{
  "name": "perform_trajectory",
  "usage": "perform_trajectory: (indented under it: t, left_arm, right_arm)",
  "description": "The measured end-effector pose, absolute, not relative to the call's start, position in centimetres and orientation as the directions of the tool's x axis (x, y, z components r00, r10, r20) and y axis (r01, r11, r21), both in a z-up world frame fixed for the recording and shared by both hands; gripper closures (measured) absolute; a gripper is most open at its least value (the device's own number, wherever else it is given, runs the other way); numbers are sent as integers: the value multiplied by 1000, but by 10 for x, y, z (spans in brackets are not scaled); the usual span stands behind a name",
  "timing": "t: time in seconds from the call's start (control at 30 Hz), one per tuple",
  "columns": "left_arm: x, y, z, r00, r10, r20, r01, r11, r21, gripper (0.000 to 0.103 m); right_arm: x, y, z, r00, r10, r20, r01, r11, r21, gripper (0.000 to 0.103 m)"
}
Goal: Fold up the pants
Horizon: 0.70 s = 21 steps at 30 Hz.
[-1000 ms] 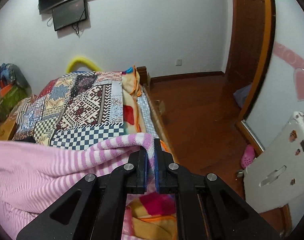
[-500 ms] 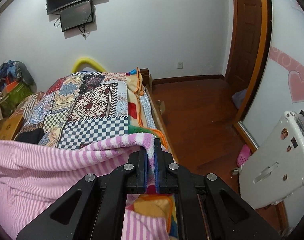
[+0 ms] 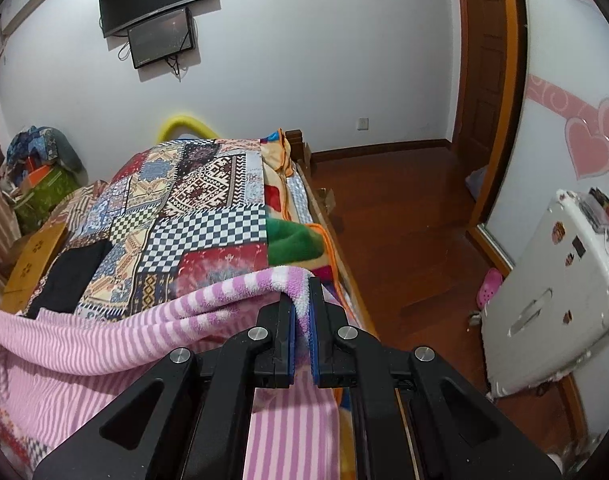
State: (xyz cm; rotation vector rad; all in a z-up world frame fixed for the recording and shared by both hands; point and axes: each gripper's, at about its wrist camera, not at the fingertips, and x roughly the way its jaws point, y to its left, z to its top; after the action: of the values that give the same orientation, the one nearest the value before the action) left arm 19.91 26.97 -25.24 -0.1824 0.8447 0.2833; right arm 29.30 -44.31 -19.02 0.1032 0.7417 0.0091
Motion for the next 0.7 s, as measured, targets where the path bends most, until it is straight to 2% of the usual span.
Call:
perform_trajectory:
  t: [0.4,0.5,0.63,0.7]
  left_arm:
    - [189,287,-349,473,112,-874,-357,931,-74,82]
    - [187,292,-356,478,100,-873,-384,918,-105,76]
    - [187,296,-357,464,128,-877,-410,908,-84,57]
    - [185,296,-355,457,141,-878,-411,909,-68,53]
  right_arm:
    - [255,-459,-250,656,50,-753,104,982,156,98]
    - [248,-460,-262,635,49,-771,119,980,161,98]
    - [243,-461,-280,606,56,-793,133,976,171,98]
    - [241,-461,-286,593,57,-803,138,976,171,98]
